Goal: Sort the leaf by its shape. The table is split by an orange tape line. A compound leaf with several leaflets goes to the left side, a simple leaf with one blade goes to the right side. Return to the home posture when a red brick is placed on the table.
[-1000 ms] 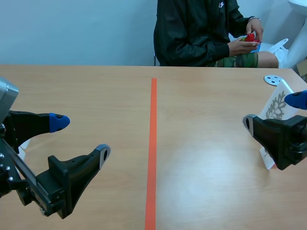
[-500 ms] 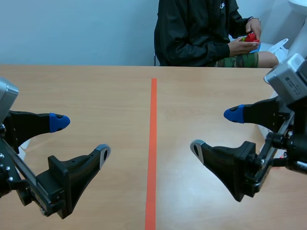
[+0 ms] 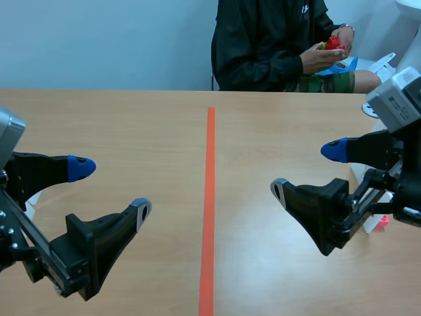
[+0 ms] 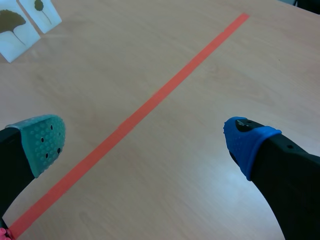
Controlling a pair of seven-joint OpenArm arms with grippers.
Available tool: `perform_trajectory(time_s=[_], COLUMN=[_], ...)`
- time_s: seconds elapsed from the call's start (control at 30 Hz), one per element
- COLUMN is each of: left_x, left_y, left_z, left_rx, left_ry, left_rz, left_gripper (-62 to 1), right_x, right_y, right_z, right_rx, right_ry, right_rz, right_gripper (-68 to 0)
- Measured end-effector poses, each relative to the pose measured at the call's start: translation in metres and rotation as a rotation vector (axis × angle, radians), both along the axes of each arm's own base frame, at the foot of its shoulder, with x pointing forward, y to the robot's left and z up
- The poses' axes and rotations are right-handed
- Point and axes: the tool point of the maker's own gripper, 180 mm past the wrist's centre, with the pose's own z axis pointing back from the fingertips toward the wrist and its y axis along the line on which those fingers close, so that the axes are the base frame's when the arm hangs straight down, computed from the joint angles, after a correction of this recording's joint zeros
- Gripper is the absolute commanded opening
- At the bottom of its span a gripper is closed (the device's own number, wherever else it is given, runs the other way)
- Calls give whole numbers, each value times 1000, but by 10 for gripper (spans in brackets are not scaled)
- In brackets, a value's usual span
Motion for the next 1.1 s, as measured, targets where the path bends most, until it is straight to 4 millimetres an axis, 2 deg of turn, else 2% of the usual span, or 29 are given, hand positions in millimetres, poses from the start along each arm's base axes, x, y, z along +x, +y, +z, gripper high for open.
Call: perform_trajectory(time_s=[0.2,0.67,1.1], left_x=[0,0,0], left_y=[0,0,0], left_z=[0,0,0], left_rx=[0,0,0], left_ry=[0,0,0], left_rz=[0,0,0], left_gripper=[14,14,14], right_x=[-1,-3,0], right_y=[11,4,2], right_z=[5,-2,0], right_rx=[-53,-83,-88], right_ry=[-20,-4,-28], right_rz=[-3,-58,-70], right_gripper=[4,4,4])
